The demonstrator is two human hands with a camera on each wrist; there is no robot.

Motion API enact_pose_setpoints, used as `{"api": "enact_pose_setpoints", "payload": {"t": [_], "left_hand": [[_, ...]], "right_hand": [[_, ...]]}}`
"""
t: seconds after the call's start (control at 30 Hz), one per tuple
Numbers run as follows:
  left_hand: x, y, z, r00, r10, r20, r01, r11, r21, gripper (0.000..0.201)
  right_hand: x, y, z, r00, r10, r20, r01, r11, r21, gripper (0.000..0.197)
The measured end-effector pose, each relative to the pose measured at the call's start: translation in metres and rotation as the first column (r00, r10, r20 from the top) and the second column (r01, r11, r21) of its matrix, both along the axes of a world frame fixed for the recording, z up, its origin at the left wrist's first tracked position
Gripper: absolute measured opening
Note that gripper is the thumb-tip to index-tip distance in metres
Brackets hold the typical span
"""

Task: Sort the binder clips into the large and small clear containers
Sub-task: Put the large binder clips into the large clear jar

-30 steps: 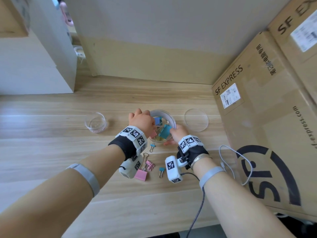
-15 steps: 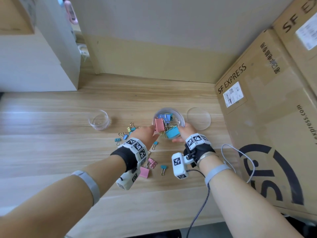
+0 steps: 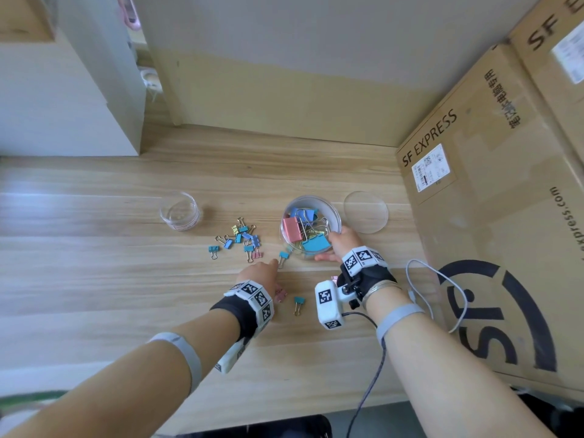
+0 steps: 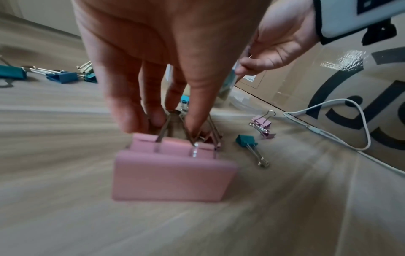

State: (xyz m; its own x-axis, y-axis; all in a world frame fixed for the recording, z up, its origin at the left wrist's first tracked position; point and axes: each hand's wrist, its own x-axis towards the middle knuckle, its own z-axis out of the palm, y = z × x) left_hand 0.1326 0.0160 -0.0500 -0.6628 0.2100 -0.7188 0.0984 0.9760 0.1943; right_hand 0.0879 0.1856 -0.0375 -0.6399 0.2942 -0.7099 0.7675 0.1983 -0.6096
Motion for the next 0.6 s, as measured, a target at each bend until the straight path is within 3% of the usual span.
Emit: {"api": "enact_pose_setpoints", "payload": {"t": [0.17, 0.4, 0.43, 0.5, 0.6], "left_hand": [[-0.009, -0.001, 0.002, 0.996, 0.088, -0.028, -0.086, 0.994, 0.064, 0.046], [-0.047, -0.017, 0.024, 0.983, 0.186, 0.006, -0.184, 0.971, 0.149, 0.009], [-0.055, -0.018, 0.031, 0.981, 0.195, 0.019, -0.196, 0.965, 0.177, 0.011], [-0.071, -0.022, 0.047, 0.955, 0.286, 0.08, -0.297, 0.905, 0.306, 0.014], [-0.093, -0.028, 0.073, 0.858, 0.469, 0.21, -0.508, 0.713, 0.483, 0.004]], "right_hand": [[0.0, 0.002, -0.001, 0.998, 0.059, 0.002, -0.059, 0.998, 0.028, 0.022], [-0.002, 0.002, 0.008, 1.0, 0.024, 0.002, -0.024, 0.999, 0.044, 0.033], [-0.002, 0.001, 0.009, 1.0, 0.023, 0.004, -0.023, 0.999, 0.037, 0.033], [-0.004, 0.0, 0.011, 1.0, 0.03, 0.005, -0.031, 0.999, 0.035, 0.033], [-0.007, -0.003, 0.015, 0.999, 0.032, -0.009, -0.031, 0.999, 0.043, 0.032]]}}
